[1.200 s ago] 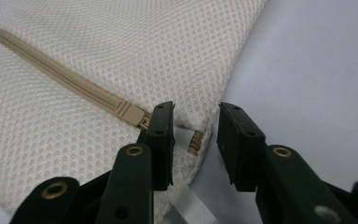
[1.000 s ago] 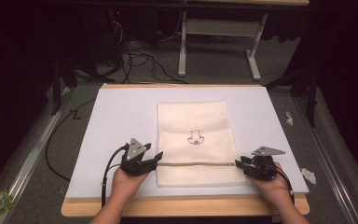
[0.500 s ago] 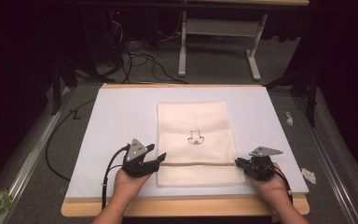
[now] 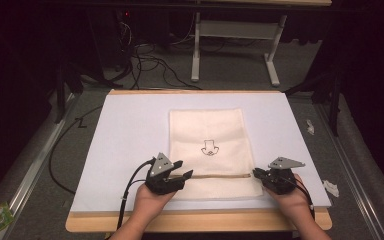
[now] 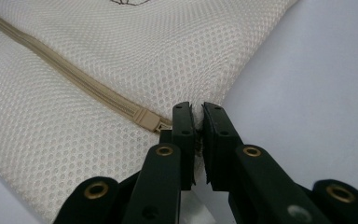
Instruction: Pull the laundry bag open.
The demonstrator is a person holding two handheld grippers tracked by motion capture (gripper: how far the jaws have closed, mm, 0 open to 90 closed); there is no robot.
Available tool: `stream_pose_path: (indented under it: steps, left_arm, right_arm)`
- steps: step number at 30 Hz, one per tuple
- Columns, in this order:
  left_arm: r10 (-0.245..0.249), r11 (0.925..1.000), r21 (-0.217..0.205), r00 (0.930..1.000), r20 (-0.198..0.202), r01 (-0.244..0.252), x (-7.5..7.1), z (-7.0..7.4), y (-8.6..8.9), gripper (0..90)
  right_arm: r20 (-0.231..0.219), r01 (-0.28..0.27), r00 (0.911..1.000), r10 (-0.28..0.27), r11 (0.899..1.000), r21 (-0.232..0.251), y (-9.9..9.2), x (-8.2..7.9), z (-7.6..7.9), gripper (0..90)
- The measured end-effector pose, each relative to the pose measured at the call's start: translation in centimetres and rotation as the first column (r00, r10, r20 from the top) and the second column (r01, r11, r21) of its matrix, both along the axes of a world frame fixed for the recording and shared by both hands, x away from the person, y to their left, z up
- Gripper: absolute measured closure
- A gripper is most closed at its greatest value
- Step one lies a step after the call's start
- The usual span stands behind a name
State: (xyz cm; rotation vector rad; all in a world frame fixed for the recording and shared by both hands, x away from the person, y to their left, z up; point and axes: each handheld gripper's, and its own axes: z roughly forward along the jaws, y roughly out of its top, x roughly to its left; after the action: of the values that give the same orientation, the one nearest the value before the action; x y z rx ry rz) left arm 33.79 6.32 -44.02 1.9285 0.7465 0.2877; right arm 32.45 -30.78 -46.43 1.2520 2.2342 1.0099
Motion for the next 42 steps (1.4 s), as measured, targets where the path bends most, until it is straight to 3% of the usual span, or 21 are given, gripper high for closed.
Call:
stream_pose_path:
  steps: [6, 11, 15, 20, 25, 26, 37, 42]
  left_arm:
    - [-0.056, 0.9983, 0.016, 0.9982, -0.019, 0.057, -0.5, -0.5, -2.0, 50.1]
    - [-0.080, 0.9967, -0.018, 0.9949, -0.061, 0.079, -0.3, -0.9, -3.0, 50.9]
    - [-0.119, 0.9919, -0.056, 0.9885, -0.092, 0.115, -0.3, -1.0, -4.3, 55.4]
    - [-0.151, 0.9875, -0.059, 0.9841, -0.093, 0.146, -0.3, -1.0, -6.5, 57.1]
    - [-0.148, 0.9870, -0.075, 0.9863, -0.073, 0.142, 0.0, -1.2, -7.6, 54.9]
    - [-0.145, 0.9886, -0.052, 0.9866, -0.076, 0.141, 0.4, -1.5, -8.3, 54.6]
    - [-0.160, 0.9870, -0.024, 0.9815, -0.105, 0.159, 1.0, -3.0, -12.1, 62.8]
    - [-0.158, 0.9865, -0.062, 0.9796, -0.124, 0.151, 1.3, -2.9, -13.5, 64.4]
  right_arm:
    - [0.042, -0.016, 0.9990, 0.015, 1.000, 0.026, -0.1, -0.6, 0.9, 85.3]
    - [0.051, -0.024, 0.9984, 0.022, 0.999, 0.042, -0.3, -0.5, 1.1, 85.4]
    - [0.063, -0.016, 0.9980, 0.012, 0.998, 0.061, -0.4, -0.6, 1.4, 85.3]
    - [0.066, -0.014, 0.9978, 0.009, 0.997, 0.079, -0.5, -0.8, 1.6, 85.3]
    - [0.076, -0.010, 0.9971, 0.004, 0.996, 0.084, -0.7, -0.8, 1.7, 85.2]
    - [0.077, -0.009, 0.9971, 0.002, 0.996, 0.086, -0.7, -0.8, 1.8, 85.2]
    - [0.092, -0.023, 0.9957, 0.013, 0.995, 0.101, -0.8, -0.7, 2.3, 85.3]
    - [0.106, -0.025, 0.9942, 0.013, 0.993, 0.116, -0.6, -0.8, 2.7, 85.3]
